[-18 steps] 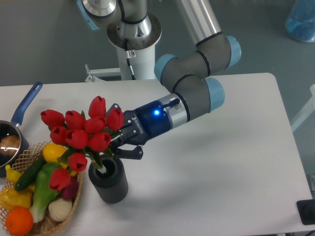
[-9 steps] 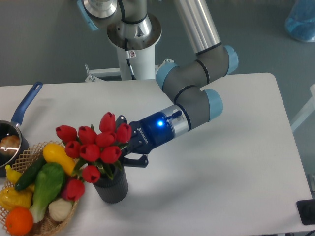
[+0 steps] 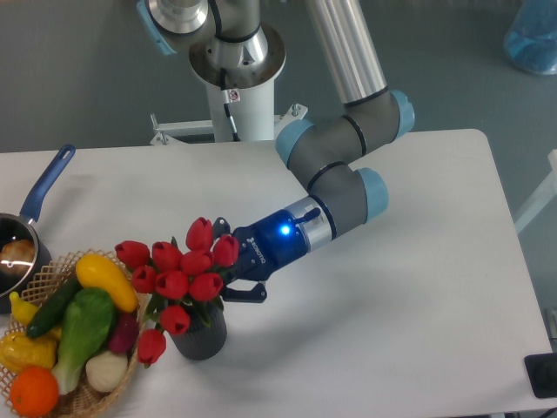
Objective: Insert the flowers into the vase
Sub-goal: 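Open the gripper to release the tulip stems in the vase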
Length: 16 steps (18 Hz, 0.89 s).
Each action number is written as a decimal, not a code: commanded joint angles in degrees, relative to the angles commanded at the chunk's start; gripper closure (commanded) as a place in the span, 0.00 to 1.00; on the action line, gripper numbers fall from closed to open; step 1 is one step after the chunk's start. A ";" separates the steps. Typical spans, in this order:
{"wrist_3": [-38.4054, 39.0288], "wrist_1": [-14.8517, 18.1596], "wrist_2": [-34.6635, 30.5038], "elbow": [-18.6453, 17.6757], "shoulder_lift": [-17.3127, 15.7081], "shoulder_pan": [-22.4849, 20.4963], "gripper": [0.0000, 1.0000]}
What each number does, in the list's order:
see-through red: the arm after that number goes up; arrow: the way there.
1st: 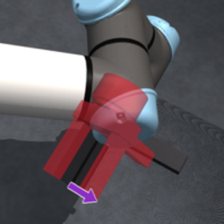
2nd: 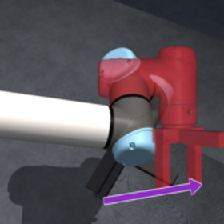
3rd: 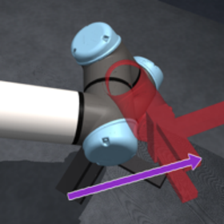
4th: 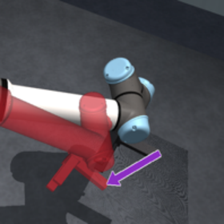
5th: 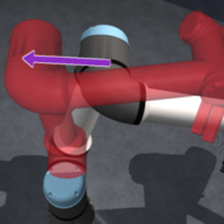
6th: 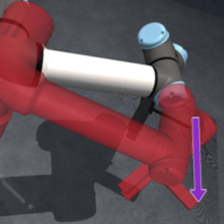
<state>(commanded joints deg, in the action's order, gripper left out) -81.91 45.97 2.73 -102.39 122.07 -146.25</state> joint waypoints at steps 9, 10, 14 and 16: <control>-0.89 -0.18 -3.33 0.00 -0.43 -1.06 0.00; -0.71 -0.09 -3.95 -0.35 -1.48 -0.71 0.00; 2.09 0.00 -5.36 -3.06 -5.95 0.08 0.00; 3.33 0.00 -6.85 -4.39 -7.64 1.14 0.00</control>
<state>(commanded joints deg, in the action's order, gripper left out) -78.58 45.97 -4.12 -106.78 114.44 -145.11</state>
